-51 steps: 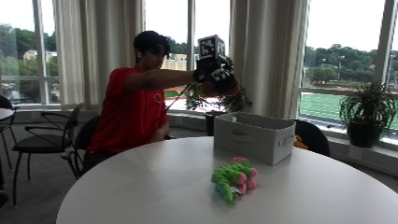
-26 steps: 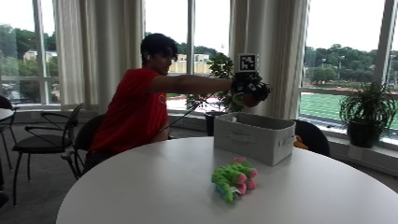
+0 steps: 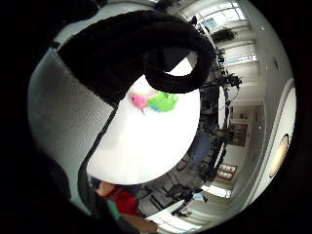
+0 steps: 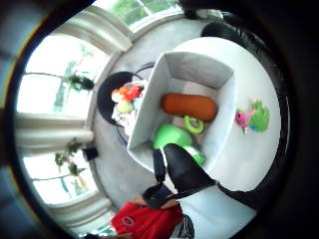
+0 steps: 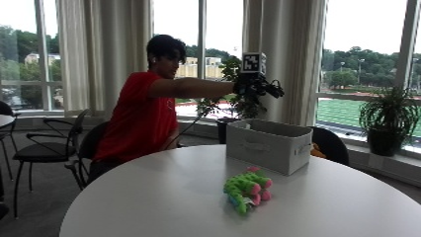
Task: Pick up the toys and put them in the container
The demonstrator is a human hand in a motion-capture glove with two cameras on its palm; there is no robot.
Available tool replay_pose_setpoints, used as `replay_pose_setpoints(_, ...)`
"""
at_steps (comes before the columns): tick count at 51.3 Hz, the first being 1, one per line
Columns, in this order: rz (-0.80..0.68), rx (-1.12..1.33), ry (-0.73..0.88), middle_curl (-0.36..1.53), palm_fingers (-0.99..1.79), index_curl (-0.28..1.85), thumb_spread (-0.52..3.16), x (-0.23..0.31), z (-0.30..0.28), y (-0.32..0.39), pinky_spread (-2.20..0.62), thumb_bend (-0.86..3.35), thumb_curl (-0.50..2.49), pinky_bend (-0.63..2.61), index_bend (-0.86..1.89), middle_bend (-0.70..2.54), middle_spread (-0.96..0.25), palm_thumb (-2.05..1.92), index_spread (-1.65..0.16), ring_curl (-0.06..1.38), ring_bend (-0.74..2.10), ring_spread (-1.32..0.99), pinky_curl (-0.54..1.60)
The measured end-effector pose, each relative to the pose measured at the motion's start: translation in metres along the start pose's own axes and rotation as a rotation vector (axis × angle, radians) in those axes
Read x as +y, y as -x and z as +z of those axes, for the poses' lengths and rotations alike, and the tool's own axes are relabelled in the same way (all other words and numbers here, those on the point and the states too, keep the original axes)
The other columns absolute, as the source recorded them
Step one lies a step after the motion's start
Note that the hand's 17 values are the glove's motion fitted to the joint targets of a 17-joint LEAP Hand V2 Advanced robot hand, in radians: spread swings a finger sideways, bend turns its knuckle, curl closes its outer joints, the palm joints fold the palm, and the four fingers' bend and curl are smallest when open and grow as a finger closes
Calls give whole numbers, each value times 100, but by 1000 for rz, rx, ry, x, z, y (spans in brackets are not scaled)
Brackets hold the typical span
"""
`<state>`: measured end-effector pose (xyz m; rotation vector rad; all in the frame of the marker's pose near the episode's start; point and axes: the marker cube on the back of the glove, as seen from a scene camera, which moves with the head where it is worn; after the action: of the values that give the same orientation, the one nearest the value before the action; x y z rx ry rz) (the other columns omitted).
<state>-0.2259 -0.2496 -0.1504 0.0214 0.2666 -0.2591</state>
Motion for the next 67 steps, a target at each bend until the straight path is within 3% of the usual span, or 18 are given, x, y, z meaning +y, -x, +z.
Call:
replay_pose_setpoints(11, 152, 12, 24, 56, -12, 26, 109, 10, 38, -90, 13, -3, 49, 116, 9, 30, -21, 7, -35, 34, 79, -15, 39)
replay_pose_setpoints(33, 209, 27, 146, 49, -14, 18, 106, -1, 157, -206, 14, -3, 40, 116, 9, 26, -16, 5, -35, 29, 65, -9, 36)
replay_pose_setpoints(50, 221, 30, 238, 41, -18, 16, 99, -19, 237, -231, 14, -3, 36, 121, 9, 16, -11, 0, -35, 25, 49, -3, 36)
replay_pose_setpoints(67, 210, 98, 428, 26, -28, 16, 91, -25, 295, -231, 13, -6, 32, 138, 9, 8, -2, -5, -35, 22, 29, 3, 40)
